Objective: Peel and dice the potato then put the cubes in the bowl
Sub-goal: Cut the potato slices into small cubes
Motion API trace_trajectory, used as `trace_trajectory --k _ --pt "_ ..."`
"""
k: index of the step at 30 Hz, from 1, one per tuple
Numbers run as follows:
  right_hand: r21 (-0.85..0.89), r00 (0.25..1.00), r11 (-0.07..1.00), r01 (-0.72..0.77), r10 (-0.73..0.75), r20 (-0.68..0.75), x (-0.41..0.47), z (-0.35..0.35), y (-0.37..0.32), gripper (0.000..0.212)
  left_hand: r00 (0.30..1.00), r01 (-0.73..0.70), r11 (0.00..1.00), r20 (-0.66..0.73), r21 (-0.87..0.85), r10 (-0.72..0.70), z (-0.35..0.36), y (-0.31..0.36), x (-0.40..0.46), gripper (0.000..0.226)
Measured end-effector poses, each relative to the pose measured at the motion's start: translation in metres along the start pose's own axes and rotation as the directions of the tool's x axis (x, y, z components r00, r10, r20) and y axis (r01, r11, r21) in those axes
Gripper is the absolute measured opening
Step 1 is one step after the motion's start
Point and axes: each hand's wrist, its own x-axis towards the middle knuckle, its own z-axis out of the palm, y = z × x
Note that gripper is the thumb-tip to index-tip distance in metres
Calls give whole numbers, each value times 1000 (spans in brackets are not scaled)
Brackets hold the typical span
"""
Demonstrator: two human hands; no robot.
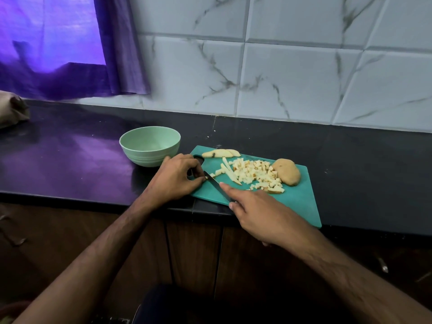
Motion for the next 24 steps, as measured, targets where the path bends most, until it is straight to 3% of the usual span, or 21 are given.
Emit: trace_trajectory --k 4,7,14,20,24 --pt "88 999 996 -14 11 32 12 -2 5 52 1000 -9 1000 7 -26 10 0 -1 0 12" --pt "299 997 954 -33 12 72 15 -16 19 52 1000 -17 1000 -21 -22 17 0 1 -1 17" --pt "729 983 684 40 106 -153 14 -30 65 48 998 -55 997 23 -59 56 4 -1 3 19" --pt "826 957 552 117 161 -243 16 -12 81 48 994 -40 996 101 -80 48 6 4 20 22" --pt "844 958 519 135 148 -244 16 -9 83 48 978 -48 991 206 124 22 7 16 56 27"
